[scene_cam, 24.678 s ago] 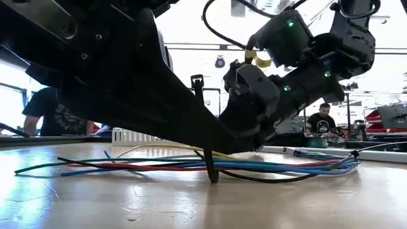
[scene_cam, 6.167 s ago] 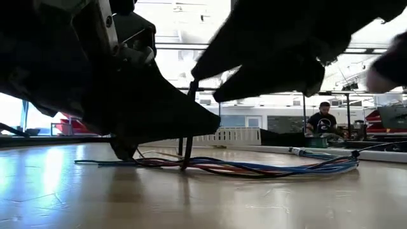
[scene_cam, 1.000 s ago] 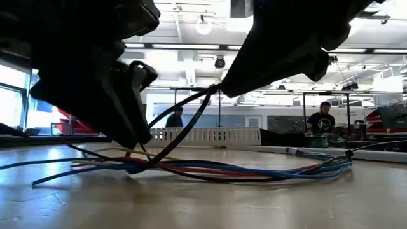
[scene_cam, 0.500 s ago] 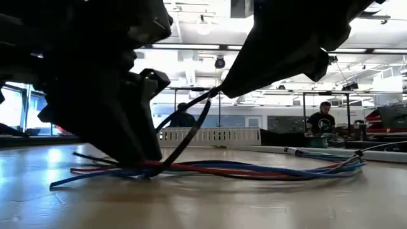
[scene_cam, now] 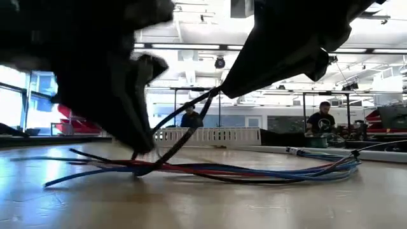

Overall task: Ziptie cables
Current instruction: Wrap the wire cables with the black zip tie

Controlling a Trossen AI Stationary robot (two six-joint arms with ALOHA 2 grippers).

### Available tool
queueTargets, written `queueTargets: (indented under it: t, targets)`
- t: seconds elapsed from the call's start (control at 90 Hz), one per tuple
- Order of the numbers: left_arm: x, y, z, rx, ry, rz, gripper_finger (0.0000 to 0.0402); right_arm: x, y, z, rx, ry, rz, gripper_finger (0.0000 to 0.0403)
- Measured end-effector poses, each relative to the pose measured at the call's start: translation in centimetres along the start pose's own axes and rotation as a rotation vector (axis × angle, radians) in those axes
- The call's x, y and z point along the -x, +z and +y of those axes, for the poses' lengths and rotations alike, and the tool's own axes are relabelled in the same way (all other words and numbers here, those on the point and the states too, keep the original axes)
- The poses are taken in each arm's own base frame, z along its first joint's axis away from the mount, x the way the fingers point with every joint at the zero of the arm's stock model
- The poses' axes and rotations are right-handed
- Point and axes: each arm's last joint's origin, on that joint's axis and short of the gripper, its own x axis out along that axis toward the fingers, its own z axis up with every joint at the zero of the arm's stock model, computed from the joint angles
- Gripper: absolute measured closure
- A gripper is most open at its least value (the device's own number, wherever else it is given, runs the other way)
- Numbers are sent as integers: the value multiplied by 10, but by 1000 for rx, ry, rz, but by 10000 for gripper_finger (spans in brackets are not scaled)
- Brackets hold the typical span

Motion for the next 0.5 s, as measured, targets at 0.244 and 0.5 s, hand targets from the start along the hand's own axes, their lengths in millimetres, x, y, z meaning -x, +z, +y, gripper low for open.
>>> queueTargets:
  t: [0.244,0.5]
  targets:
    - [12,8,-11,19,4,-3,401,0,0,0,2,-7,-4,403]
    - [17,9,-27,68,-110,-20,402,0,-1,-2,-6,-21,7,403]
